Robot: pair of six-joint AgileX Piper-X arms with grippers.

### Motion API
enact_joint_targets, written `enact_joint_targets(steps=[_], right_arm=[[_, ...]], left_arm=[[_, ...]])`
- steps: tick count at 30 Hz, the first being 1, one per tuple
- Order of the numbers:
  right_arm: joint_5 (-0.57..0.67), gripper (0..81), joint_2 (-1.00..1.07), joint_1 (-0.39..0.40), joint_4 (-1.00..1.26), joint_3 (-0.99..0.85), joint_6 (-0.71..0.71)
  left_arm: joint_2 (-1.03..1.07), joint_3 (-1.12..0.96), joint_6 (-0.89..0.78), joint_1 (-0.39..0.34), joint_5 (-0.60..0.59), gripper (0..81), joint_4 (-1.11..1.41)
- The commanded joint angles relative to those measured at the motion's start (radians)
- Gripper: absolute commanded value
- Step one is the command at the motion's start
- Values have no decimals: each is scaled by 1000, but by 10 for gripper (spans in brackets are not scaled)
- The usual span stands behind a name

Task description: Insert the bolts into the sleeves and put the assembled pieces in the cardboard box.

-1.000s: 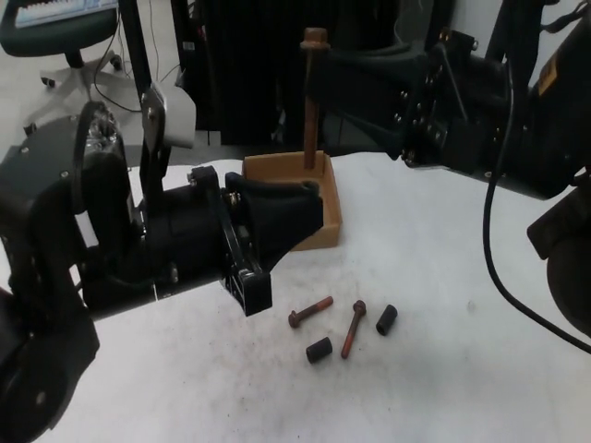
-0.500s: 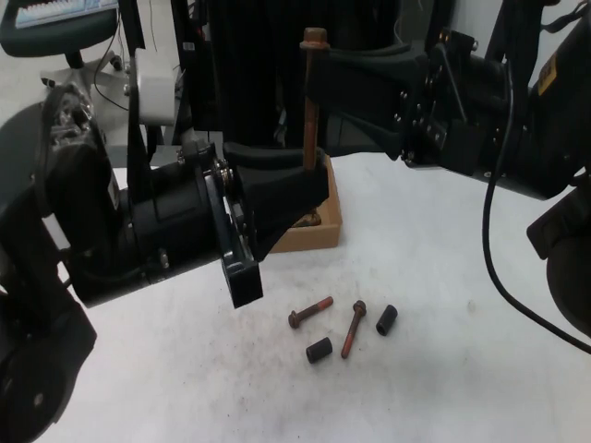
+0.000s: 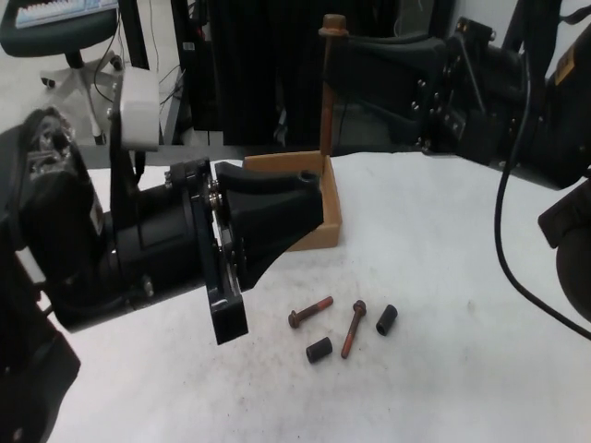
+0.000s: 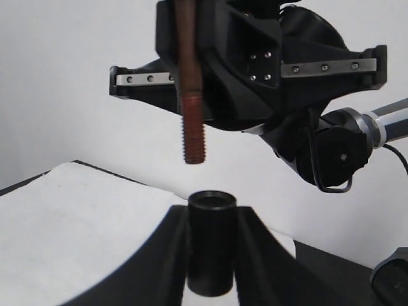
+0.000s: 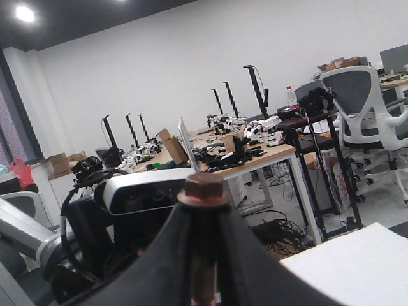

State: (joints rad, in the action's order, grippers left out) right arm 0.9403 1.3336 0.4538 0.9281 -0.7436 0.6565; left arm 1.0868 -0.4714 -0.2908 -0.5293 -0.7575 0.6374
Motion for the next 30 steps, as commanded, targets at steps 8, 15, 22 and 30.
enact_joint_targets(steps=[8, 15, 22, 30], right_arm=[[9, 8, -10, 14, -24, -3, -6], [9, 8, -10, 14, -34, -3, -29], [9, 8, -10, 14, -34, -3, -29], [9, 8, -10, 14, -34, -5, -29]], left_arm=[[-14, -2, -4, 2, 18, 3, 47], [-10, -2, -8, 2, 16, 3, 23], [-10, -2, -8, 2, -7, 3, -37], [-10, -2, -1, 2, 19, 3, -49]])
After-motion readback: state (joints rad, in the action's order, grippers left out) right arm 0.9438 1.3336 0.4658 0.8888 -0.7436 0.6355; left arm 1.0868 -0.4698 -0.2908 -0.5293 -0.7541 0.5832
